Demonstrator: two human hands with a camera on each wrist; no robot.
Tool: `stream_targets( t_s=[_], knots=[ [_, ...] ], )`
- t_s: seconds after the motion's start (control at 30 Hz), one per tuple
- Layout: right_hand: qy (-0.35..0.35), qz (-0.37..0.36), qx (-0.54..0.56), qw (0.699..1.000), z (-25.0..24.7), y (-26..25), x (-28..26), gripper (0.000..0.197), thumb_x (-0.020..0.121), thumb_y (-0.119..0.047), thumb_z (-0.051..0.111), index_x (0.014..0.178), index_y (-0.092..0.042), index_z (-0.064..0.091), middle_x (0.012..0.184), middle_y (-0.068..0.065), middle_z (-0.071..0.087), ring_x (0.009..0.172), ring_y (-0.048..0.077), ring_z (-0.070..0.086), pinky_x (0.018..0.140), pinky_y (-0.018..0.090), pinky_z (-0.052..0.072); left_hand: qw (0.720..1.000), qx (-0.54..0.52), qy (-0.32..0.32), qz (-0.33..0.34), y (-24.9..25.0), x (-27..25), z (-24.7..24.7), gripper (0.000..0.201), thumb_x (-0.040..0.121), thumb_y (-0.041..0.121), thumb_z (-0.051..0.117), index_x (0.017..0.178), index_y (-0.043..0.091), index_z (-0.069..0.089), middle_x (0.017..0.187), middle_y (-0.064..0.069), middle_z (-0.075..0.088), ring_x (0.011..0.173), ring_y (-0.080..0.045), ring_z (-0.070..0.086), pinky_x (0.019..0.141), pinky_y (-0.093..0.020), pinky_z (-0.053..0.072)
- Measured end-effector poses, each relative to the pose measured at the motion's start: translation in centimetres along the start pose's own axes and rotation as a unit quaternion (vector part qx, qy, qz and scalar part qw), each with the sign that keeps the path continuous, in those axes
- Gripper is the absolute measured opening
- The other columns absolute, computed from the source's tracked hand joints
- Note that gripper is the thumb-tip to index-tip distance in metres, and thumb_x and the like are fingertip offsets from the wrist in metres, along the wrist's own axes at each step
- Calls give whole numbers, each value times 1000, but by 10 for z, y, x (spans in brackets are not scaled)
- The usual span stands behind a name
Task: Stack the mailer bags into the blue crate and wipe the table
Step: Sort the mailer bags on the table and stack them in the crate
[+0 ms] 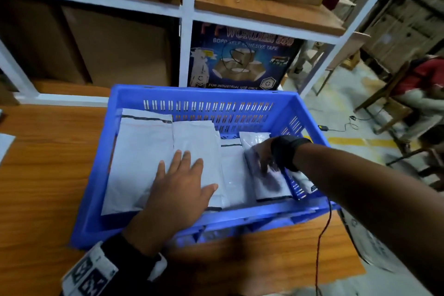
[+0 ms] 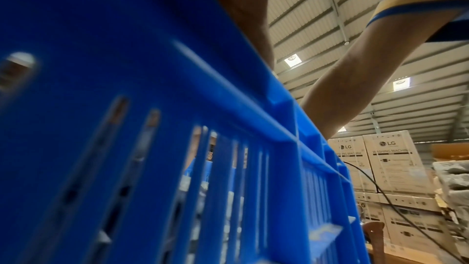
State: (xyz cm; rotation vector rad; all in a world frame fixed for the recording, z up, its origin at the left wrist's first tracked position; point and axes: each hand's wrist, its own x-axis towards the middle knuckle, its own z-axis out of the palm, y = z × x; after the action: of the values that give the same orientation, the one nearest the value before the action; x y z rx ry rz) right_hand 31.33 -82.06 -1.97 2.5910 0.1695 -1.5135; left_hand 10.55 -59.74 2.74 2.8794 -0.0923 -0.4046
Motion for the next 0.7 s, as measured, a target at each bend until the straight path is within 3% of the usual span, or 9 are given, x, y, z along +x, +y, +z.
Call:
stream_targets(
  t_s=[0.07, 0.17, 0.23, 0.3, 0.43, 0.53, 0.6, 0.7],
  knots=[
    [42, 4, -8, 999, -12, -7, -14, 56, 75, -15, 84, 120, 9, 60, 81, 18, 63, 54, 22, 57, 48, 29, 51, 1000, 0, 1, 0, 0, 0, -1, 91, 79, 70, -1, 154, 23, 17, 164, -6, 7, 151, -23, -1, 120, -48, 6],
    [113, -2, -13, 993, -30, -28, -55, 58, 85, -22, 75, 131, 4, 51, 109, 20, 56, 65, 22, 55, 36, 20, 45, 1000, 1, 6, 9, 0, -1, -4, 69, 99, 60, 23, 155, 22, 14, 164, -5, 5, 151, -23, -3, 120, -48, 5],
    [145, -10, 19, 989, -42, -34, -79, 55, 89, -21, 72, 134, 2, 49, 109, 16, 51, 73, 27, 56, 33, 21, 45, 1000, 0, 4, 16, -1, -1, -5, 68, 100, 57, 29, 155, 21, 14, 164, -6, 5, 151, -23, -2, 120, -48, 5],
    [195, -27, 51, 979, -49, -42, -107, 50, 91, -20, 69, 133, -1, 50, 104, 10, 49, 68, 22, 53, 35, 20, 46, 1000, -7, 7, 18, -2, 0, -5, 68, 100, 56, 31, 155, 20, 14, 164, -7, 5, 151, -23, -2, 121, -48, 6],
    [279, -84, 43, 956, -45, -52, -165, 57, 87, -41, 70, 135, -19, 48, 94, -2, 57, 82, 23, 61, 69, 35, 57, 997, -29, 65, 29, -3, -3, -6, 69, 100, 53, 35, 156, 18, 15, 164, -9, 7, 151, -25, 1, 122, -46, 9],
    [373, -146, 9, 916, -10, -56, -192, 66, 87, -48, 67, 142, -21, 43, 137, 3, 55, 117, 26, 57, 99, 35, 46, 990, -38, 130, 42, -6, -10, -11, 67, 100, 48, 40, 156, 19, 16, 164, -8, 9, 151, -25, 4, 122, -43, 12],
    [431, -193, 41, 880, 29, -57, -205, 68, 88, -46, 67, 145, -18, 40, 145, 7, 47, 129, 26, 47, 102, 32, 37, 983, -57, 168, 48, -8, -21, -14, 65, 100, 45, 43, 155, 21, 18, 164, -5, 10, 151, -24, 5, 121, -42, 14],
    [506, -260, 130, 812, 87, -59, -213, 73, 87, -44, 68, 147, -18, 37, 144, 10, 43, 129, 26, 45, 102, 32, 36, 963, -104, 247, 40, -15, -52, -13, 63, 98, 42, 50, 153, 19, 28, 162, -5, 20, 149, -26, 14, 121, -41, 19]
  ],
)
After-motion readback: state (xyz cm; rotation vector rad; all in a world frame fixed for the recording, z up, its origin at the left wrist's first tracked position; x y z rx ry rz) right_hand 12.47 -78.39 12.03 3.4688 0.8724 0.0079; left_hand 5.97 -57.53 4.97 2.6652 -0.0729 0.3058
